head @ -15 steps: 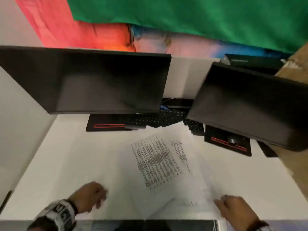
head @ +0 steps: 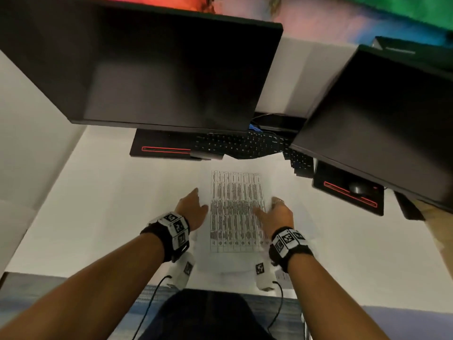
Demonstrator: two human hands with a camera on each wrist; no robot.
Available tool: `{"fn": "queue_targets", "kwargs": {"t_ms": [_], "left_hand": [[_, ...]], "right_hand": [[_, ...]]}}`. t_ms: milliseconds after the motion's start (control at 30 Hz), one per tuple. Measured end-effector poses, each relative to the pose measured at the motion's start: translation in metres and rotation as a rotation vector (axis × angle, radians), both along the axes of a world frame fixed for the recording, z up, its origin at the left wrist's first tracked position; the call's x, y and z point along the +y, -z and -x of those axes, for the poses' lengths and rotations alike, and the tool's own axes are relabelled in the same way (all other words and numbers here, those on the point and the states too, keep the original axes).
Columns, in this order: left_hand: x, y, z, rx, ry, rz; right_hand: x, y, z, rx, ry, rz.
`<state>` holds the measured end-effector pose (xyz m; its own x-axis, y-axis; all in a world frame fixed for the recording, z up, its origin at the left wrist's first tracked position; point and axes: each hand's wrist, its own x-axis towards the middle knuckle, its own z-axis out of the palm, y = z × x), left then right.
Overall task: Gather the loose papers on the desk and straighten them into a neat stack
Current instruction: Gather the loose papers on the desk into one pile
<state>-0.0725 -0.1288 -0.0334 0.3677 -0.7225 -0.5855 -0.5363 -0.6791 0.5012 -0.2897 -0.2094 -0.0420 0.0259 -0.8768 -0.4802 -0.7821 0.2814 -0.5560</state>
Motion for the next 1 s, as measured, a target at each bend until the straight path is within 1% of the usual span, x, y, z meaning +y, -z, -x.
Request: {"fn": "queue_targets", "kwargs": {"t_ms": [100,167,233,300,367,400,433,467,500,533,567,600,633,700,800,900,1000], "left_hand": [[-0.001,0.006,0.001,0.031,-0.011,0.031],[-0.001,0.006,-0.003,0.094,-0.033,0.09],[0.001,0.004,-0.01,0.195,-0.103,0.144],[0.005,0.004,-0.021,0.29,-0.194,0.196],[0.012,0.003,-0.026,0.471,-0.312,0.207],[0.015,0.004,-0.027,0.569,-0.355,0.215],[0.016,0.004,-0.025,0.622,-0.389,0.24],[0.016,0.001,-0.025,0.616,-0.408,0.28],[0.016,0.001,-0.027,0.565,-0.421,0.325],[0.016,-0.001,-0.03,0.492,-0.422,0.35],[0.018,-0.003,-0.034,0.429,-0.416,0.35],[0.02,-0.003,-0.04,0.384,-0.412,0.338],[0.021,-0.003,-0.045,0.347,-0.407,0.32],[0.026,-0.003,-0.054,0.261,-0.398,0.282],[0.031,-0.005,-0.06,0.163,-0.383,0.242],[0.037,-0.007,-0.06,0.145,-0.384,0.243],[0.04,-0.008,-0.062,0.15,-0.381,0.229]], "right_hand": [[0.002,0.001,-0.011,-0.09,0.161,-0.066],[0.002,-0.001,-0.017,-0.161,0.182,-0.112],[0.004,-0.007,-0.019,-0.302,0.158,-0.136],[0.005,-0.021,-0.017,-0.458,0.12,-0.117],[0.002,-0.027,-0.012,-0.552,0.091,-0.088],[0.0,-0.028,-0.008,-0.567,0.118,-0.065],[-0.002,-0.026,-0.002,-0.515,0.168,-0.022],[-0.006,-0.022,0.004,-0.373,0.221,0.039],[-0.009,-0.017,0.011,-0.157,0.235,0.078],[-0.009,-0.011,0.017,0.076,0.201,0.075],[-0.007,-0.007,0.021,0.267,0.125,0.047],[-0.003,-0.003,0.021,0.388,0.034,0.02],[0.0,0.001,0.02,0.445,-0.045,0.017],[0.0,0.01,0.014,0.456,-0.098,0.03],[-0.011,0.015,0.011,0.326,-0.013,-0.009],[-0.024,0.007,0.012,0.164,0.078,-0.088],[-0.026,-0.006,0.014,0.124,0.061,-0.039]]}}
